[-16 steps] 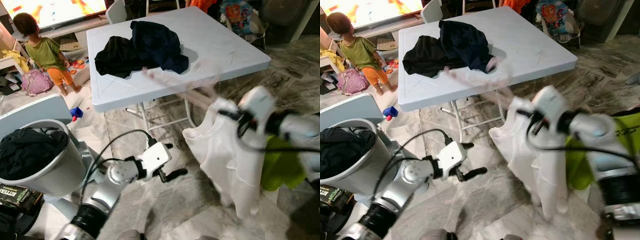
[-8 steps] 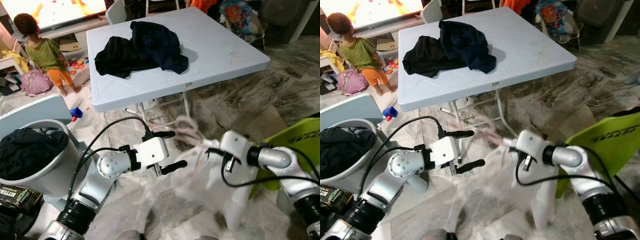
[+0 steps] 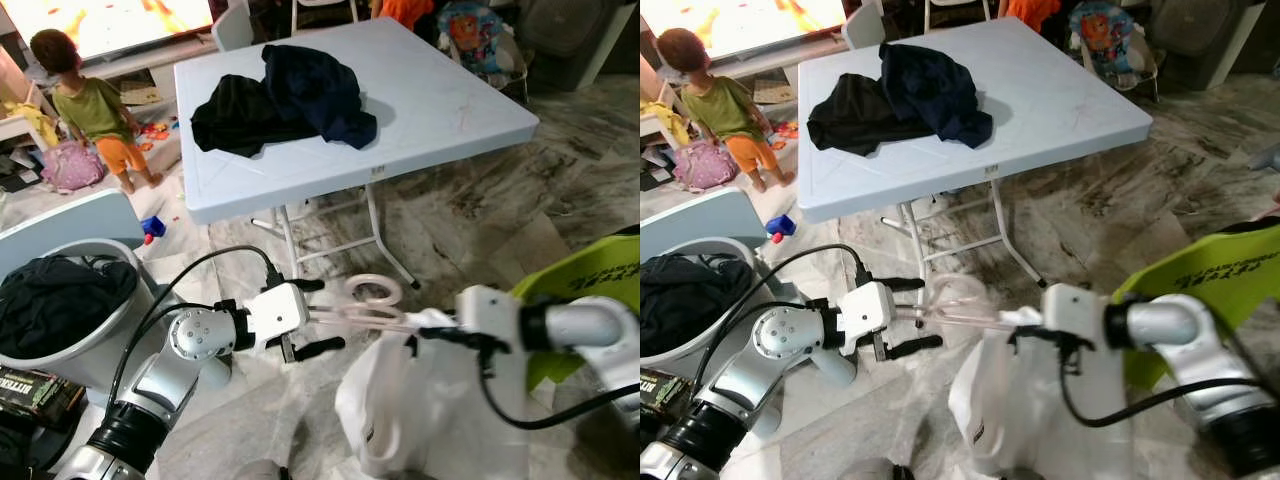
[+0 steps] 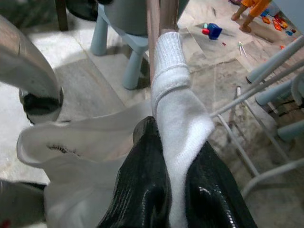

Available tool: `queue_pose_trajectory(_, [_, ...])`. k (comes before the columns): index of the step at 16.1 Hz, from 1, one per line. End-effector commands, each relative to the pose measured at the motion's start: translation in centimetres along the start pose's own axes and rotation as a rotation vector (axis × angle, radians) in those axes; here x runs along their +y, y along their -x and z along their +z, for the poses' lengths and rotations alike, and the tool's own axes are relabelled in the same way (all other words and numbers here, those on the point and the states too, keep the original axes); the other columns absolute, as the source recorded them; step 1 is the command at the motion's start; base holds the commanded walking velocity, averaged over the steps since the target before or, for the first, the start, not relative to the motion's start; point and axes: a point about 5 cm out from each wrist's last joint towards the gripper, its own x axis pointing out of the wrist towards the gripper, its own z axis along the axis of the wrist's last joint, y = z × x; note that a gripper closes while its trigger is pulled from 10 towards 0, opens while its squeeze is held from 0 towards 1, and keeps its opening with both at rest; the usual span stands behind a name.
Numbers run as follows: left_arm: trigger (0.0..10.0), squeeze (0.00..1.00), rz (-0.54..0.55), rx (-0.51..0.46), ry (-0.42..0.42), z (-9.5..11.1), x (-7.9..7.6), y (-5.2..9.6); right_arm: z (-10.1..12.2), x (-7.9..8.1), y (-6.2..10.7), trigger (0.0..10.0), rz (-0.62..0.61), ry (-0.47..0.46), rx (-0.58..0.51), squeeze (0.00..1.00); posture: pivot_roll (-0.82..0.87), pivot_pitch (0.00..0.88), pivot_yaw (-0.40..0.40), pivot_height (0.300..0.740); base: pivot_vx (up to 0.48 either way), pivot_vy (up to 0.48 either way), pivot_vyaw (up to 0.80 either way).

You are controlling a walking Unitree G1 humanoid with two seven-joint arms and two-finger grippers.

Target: Hang hanger

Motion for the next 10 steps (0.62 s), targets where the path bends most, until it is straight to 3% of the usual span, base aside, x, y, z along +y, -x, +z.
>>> queue_pose_trajectory(1, [8.8, 0.0, -0.018, 0.022, -0.007, -0.2, 0.2, 0.1, 1.5, -1.0, 0.9, 10.0, -0.005, 0.068, -0.044, 0.0, -0.11, 0.0, 0.082, 0.74, 0.0, 0.0, 0.0])
queue_pose_trajectory(2, [3.3, 0.0, -0.027, 0.023, -0.002, -0.4, 0.2, 0.1, 1.7, -1.2, 1.4, 10.0, 0.018, 0.08, -0.038, 0.0, -0.11, 0.0, 0.082, 0.74, 0.0, 0.0, 0.0])
queue_pose_trajectory(3, [0.0, 0.0, -0.033, 0.028, -0.005, -0.5, 0.4, 0.1, 1.7, -1.4, 1.8, 10.0, 0.033, 0.091, -0.018, 0.0, -0.11, 0.0, 0.082, 0.74, 0.0, 0.0, 0.0])
queue_pose_trajectory(6, [0.0, 0.0, -0.006, 0.011, -0.028, 0.2, 1.4, -0.1, 1.2, -2.3, 1.6, 10.0, 0.012, 0.172, 0.065, 0.0, -0.11, 0.0, 0.078, 0.74, 0.0, 0.0, 0.0])
queue_pose_trajectory(8, [7.8, 0.0, 0.04, 0.018, -0.057, 0.4, 2.1, -0.4, 1.1, -3.1, 0.8, 10.0, -0.063, 0.205, 0.075, 0.0, -0.1, 0.0, 0.07, 0.74, 0.0, 0.0, 0.0])
queue_pose_trajectory(9, [10.0, 0.0, 0.047, 0.017, -0.057, 0.4, 2.2, -0.5, 1.0, -2.7, 0.4, 10.0, -0.046, 0.201, 0.073, 0.0, -0.1, 0.0, 0.069, 0.74, 0.0, 0.0, 0.0])
queue_pose_trajectory(10, [10.0, 0.0, 0.045, 0.013, -0.059, 0.4, 2.2, -0.6, 0.9, -2.5, 0.3, 10.0, -0.042, 0.201, 0.071, 0.0, -0.1, 0.0, 0.066, 0.74, 0.0, 0.0, 0.0])
